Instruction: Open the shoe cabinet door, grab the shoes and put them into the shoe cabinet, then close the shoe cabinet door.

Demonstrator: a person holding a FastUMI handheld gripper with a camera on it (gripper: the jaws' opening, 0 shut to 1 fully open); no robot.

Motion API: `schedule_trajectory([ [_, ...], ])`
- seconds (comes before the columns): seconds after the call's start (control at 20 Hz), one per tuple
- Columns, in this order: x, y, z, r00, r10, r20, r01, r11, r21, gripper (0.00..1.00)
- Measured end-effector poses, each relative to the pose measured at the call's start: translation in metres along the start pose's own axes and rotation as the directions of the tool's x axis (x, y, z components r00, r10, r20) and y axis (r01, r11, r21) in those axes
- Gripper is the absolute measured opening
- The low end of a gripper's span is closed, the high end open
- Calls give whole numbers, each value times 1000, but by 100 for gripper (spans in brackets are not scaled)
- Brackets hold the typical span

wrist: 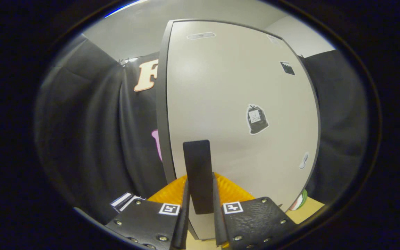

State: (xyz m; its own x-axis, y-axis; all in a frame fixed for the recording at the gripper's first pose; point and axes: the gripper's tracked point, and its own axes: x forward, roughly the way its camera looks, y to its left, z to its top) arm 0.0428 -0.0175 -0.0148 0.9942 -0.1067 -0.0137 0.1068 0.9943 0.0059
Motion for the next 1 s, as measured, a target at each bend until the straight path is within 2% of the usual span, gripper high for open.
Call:
schedule_trajectory([
  [0.45, -41, -15, 3, 1000, 8, 2, -8, 1000, 4, 31],
  [1.0, -100, -49, 7, 996, 90, -12, -90, 996, -2, 31],
])
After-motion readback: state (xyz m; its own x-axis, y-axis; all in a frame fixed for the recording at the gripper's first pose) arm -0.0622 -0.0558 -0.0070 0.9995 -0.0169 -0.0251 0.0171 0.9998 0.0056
